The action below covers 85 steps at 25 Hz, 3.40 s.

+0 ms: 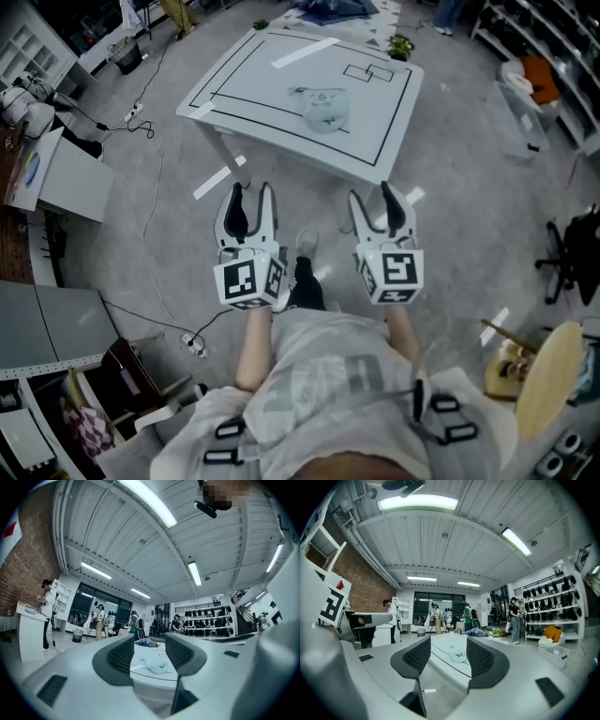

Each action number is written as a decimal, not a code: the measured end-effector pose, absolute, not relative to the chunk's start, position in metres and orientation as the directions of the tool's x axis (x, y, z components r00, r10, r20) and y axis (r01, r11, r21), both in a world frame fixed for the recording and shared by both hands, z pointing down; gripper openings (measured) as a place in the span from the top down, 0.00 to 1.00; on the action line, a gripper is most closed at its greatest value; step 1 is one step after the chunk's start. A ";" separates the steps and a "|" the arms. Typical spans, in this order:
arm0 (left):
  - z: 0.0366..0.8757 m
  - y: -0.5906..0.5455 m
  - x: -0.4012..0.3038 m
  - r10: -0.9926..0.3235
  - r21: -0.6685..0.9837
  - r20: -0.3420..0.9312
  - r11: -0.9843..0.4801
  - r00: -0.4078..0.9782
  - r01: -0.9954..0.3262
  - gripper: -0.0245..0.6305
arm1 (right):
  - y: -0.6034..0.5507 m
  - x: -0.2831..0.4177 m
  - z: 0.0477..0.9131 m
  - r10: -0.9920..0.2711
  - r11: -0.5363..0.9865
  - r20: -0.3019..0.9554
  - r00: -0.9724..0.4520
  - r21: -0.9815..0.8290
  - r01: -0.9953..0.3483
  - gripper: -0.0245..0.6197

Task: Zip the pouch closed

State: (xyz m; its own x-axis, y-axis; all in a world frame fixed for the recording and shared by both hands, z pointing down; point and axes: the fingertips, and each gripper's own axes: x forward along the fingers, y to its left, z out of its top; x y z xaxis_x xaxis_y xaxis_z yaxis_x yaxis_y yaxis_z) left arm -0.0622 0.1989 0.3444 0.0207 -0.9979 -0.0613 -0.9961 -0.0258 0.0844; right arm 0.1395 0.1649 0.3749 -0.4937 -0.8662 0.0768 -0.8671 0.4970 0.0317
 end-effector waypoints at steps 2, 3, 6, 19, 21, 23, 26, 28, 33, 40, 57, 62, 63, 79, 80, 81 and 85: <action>0.343 0.181 -0.067 -0.998 0.084 -0.064 -0.032 0.027 -0.996 0.68 | 0.149 0.135 0.373 -0.880 0.473 0.083 -0.468 0.052 -0.880 0.63; 0.343 0.170 -0.069 -0.998 0.082 -0.062 -0.036 0.031 -0.996 0.68 | 0.140 0.131 0.372 -0.884 0.465 0.086 -0.459 0.059 -0.884 0.63; 0.350 0.133 -0.078 -0.998 0.081 -0.049 -0.048 0.044 -0.996 0.68 | 0.108 0.119 0.374 -0.885 0.462 0.108 -0.452 0.091 -0.882 0.63; 0.346 -0.061 -0.147 -0.992 0.108 -0.025 -0.123 0.121 -0.987 0.68 | -0.071 0.044 0.367 -0.917 0.390 0.156 -0.367 0.152 -0.908 0.63; 0.344 -0.088 -0.157 -0.991 0.102 -0.025 -0.136 0.134 -0.985 0.68 | -0.095 0.030 0.367 -0.917 0.386 0.174 -0.359 0.160 -0.908 0.63; 0.342 -0.113 -0.168 -0.989 0.102 -0.023 -0.147 0.145 -0.984 0.68 | -0.116 0.017 0.365 -0.918 0.381 0.185 -0.351 0.169 -0.909 0.63; 0.340 -0.140 -0.181 -0.988 0.117 -0.020 -0.155 0.153 -0.981 0.68 | -0.139 0.007 0.362 -0.926 0.362 0.185 -0.330 0.179 -0.915 0.63; 0.340 -0.156 -0.186 -0.987 0.121 -0.015 -0.158 0.158 -0.980 0.68 | -0.152 0.005 0.362 -0.929 0.349 0.194 -0.315 0.179 -0.920 0.63; 0.352 -0.185 -0.186 -0.986 0.117 0.025 -0.164 0.168 -0.979 0.68 | -0.177 0.004 0.377 -0.920 0.341 0.255 -0.298 0.144 -0.929 0.63; 0.363 -0.201 -0.192 -0.991 0.106 0.046 -0.123 0.129 -0.987 0.68 | -0.205 -0.014 0.388 -0.895 0.403 0.274 -0.352 0.157 -0.902 0.63; 0.385 -0.207 -0.219 -0.994 0.104 0.103 -0.017 0.028 -0.994 0.68 | -0.246 -0.104 0.510 -0.766 0.364 0.514 -0.386 -0.149 -0.919 0.63; 0.396 -0.200 -0.235 -0.991 0.104 0.131 0.014 0.000 -0.994 0.68 | -0.249 -0.112 0.550 -0.718 0.247 0.624 -0.308 -0.184 -0.951 0.63; 0.398 -0.199 -0.241 -0.991 0.102 0.136 0.023 -0.009 -0.995 0.68 | -0.251 -0.112 0.556 -0.715 0.229 0.634 -0.294 -0.185 -0.956 0.63; 0.416 -0.190 -0.279 -0.984 0.117 0.163 0.090 -0.070 -0.989 0.68 | -0.275 -0.112 0.589 -0.682 0.038 0.720 -0.124 -0.134 -0.990 0.70; 0.417 -0.189 -0.281 -0.984 0.118 0.165 0.093 -0.073 -0.989 0.68 | -0.276 -0.109 0.588 -0.684 0.019 0.722 -0.106 -0.128 -0.992 0.74; 0.417 -0.187 -0.283 -0.983 0.120 0.167 0.097 -0.076 -0.988 0.68 | -0.278 -0.106 0.588 -0.685 0.001 0.722 -0.091 -0.125 -0.992 0.77; 0.421 -0.181 -0.290 -0.980 0.120 0.175 0.119 -0.097 -0.986 0.68 | -0.280 -0.093 0.588 -0.682 -0.031 0.729 -0.052 -0.099 -0.995 0.91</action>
